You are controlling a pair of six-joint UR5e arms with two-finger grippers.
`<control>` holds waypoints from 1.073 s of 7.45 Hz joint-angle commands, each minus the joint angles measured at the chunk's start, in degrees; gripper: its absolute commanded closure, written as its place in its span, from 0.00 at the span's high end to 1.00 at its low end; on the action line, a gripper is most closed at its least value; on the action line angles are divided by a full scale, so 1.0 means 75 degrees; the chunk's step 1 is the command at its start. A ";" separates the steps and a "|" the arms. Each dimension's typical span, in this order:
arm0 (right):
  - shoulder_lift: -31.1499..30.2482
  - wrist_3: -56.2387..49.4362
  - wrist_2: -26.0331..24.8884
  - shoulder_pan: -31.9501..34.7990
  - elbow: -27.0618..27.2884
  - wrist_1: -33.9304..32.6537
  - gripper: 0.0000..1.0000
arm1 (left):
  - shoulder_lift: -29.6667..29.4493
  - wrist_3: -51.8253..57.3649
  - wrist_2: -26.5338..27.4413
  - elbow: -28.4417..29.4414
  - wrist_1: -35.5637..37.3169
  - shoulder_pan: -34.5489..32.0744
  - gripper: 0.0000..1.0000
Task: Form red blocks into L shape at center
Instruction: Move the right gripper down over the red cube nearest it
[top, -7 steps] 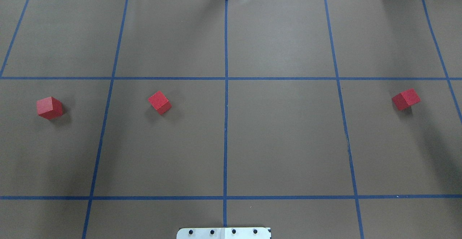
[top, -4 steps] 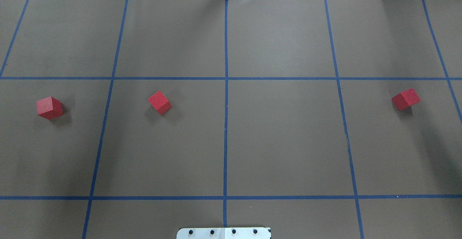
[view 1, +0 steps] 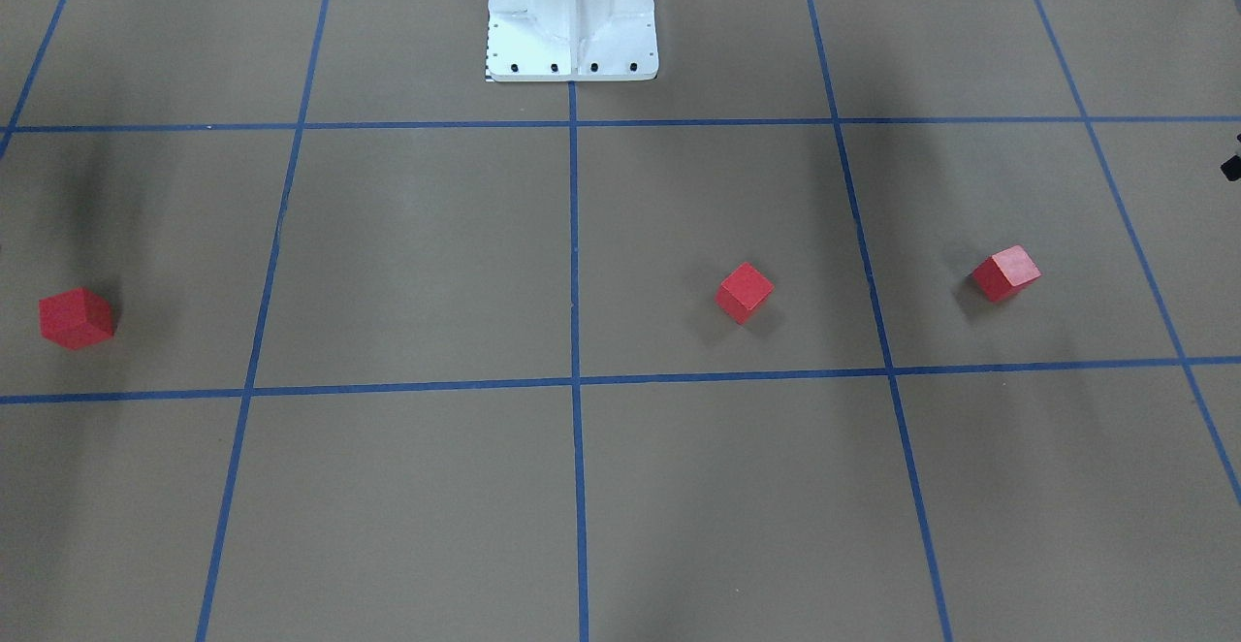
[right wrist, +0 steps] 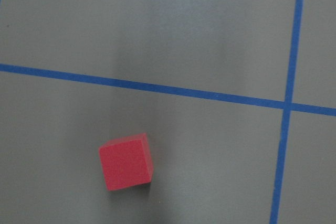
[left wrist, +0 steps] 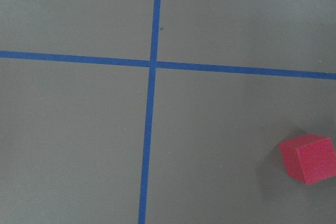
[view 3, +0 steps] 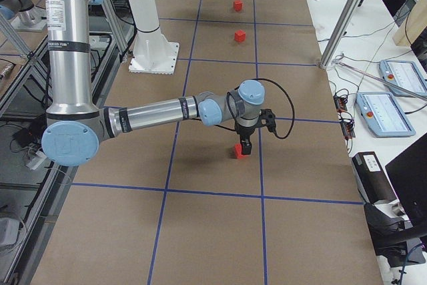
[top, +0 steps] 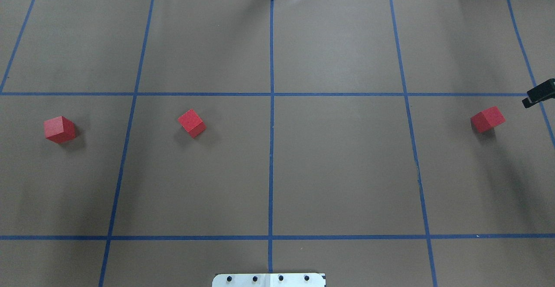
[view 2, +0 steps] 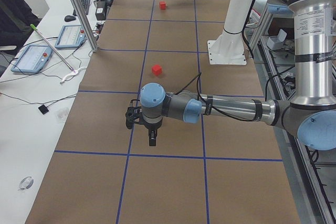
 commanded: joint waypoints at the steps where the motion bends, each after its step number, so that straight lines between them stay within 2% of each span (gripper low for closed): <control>1: 0.0005 0.0012 -0.0207 -0.0460 -0.0001 0.0114 1.00 | -0.0006 -0.0204 -0.0135 -0.0066 -0.0008 0.0001 1.00; 8: 0.0040 -0.0024 -0.0230 -0.0823 -0.0036 0.0126 0.99 | 0.0017 -0.0228 -0.0135 -0.0465 0.0004 0.0001 1.00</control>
